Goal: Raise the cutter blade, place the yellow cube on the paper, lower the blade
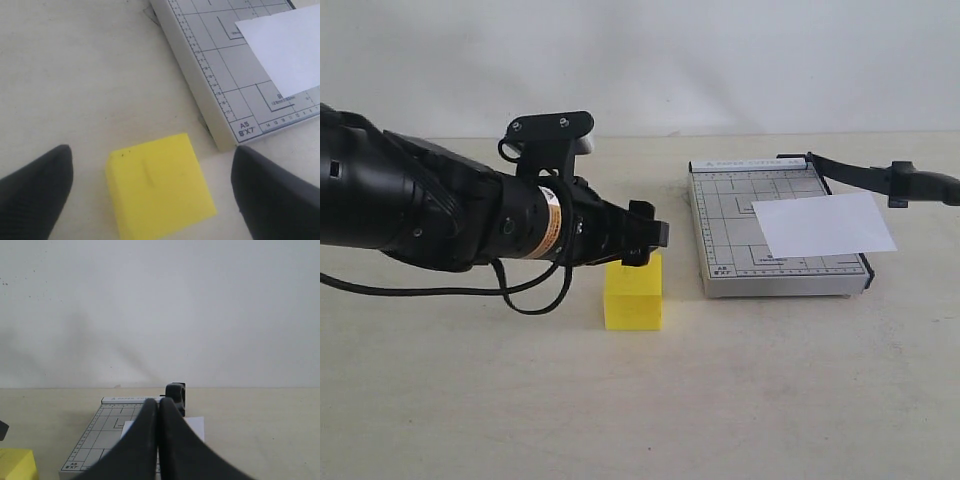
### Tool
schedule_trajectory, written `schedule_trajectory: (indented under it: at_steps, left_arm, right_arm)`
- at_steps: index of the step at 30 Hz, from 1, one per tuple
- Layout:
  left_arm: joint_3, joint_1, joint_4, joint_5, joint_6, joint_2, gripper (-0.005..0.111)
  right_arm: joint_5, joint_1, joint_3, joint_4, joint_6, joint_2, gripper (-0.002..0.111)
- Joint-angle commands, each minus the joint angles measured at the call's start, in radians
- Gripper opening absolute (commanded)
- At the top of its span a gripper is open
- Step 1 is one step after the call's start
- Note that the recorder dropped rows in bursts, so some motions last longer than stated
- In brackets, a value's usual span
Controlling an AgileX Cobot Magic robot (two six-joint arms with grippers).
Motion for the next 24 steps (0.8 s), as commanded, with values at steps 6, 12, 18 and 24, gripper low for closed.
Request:
schedule_trajectory:
  at_steps: [6, 12, 18, 24]
  left_arm:
    - [-0.007, -0.004, -0.035, -0.021, 0.007, 0.078, 0.081]
    - [-0.068, -0.004, -0.029, -0.064, 0.009, 0.114, 0.081]
    - [-0.096, -0.004, -0.006, -0.088, 0.028, 0.116, 0.09]
    - [-0.096, -0.004, -0.006, -0.08, 0.06, 0.116, 0.094]
  right_arm:
    - [-0.006, -0.002, -0.001, 0.001, -0.001, -0.006, 0.0]
    - [-0.006, -0.002, -0.001, 0.001, -0.001, -0.006, 0.0]
    - [-0.006, -0.002, -0.001, 0.001, -0.001, -0.006, 0.0]
    - [-0.006, -0.002, -0.001, -0.001, -0.001, -0.006, 0.0]
